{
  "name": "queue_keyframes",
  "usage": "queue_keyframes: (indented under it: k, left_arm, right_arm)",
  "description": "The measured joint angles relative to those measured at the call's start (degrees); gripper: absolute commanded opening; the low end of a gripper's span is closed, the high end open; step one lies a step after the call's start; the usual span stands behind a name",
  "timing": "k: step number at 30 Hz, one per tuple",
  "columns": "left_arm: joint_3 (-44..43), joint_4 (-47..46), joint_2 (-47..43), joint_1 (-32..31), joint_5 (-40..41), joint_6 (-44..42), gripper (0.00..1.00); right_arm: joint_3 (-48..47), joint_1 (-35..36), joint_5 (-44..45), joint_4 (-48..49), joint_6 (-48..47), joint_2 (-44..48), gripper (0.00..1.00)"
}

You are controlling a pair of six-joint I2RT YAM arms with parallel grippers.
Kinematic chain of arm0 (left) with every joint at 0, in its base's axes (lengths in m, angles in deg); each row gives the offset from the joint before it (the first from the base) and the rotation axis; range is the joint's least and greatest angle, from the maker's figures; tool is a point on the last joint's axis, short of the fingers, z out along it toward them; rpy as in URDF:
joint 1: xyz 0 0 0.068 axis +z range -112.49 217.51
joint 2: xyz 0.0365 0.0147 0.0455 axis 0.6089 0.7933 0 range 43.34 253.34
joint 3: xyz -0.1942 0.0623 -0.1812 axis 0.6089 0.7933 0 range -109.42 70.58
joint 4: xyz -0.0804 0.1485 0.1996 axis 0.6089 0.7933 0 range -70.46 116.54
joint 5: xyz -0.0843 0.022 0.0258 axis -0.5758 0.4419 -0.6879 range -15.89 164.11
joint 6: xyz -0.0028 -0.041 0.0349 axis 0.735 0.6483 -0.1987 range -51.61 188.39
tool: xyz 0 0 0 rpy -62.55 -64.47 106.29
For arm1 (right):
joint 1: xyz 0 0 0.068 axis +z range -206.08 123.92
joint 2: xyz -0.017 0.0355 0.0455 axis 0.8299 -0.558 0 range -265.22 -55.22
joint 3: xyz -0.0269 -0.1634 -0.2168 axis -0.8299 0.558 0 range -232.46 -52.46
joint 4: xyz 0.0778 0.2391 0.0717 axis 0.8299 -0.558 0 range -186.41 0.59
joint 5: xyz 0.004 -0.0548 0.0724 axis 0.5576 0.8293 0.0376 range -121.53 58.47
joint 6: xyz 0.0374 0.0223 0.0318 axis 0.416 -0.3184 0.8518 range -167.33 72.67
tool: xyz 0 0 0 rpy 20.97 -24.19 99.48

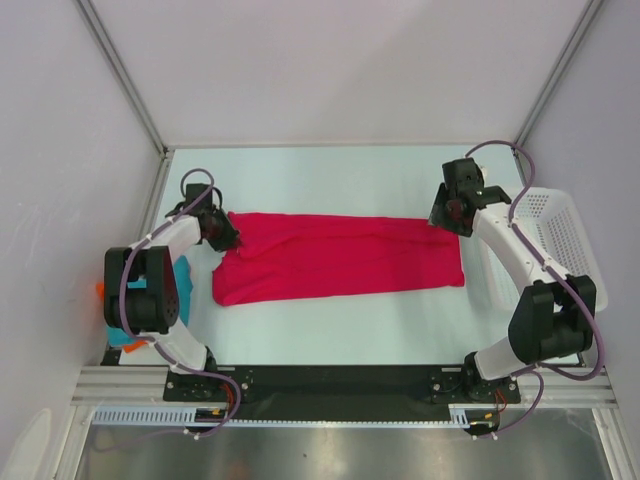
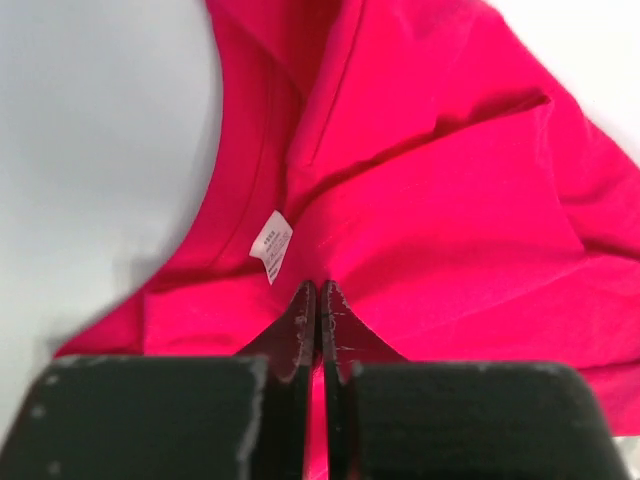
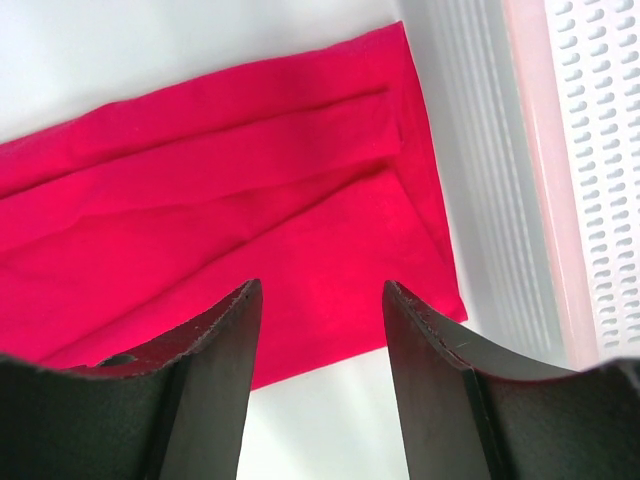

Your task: Fold and stack the t-shirts

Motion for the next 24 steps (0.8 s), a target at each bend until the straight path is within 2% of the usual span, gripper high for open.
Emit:
queue_keyframes:
  k: [8,19,24]
  left_arm:
    - [1.62,-0.09,-2.51,0.0,-0.09,0.5,0.0]
    - [4.57,2.25,-19.08,-0.24,1.6,-1.62,0.0]
    - [9.51,2.64,-21.07,-0.24,1.55,-2.16,0.0]
  right_arm:
    - [0.72,0.35,-0.02,0.02,0.0,0.57,0.57]
    - [2.32,0.63,-0.5,0.57,0.0,0.85,0.57]
    - [2.54,1.05,-0.92,0.55,-0.02,0.87,0.57]
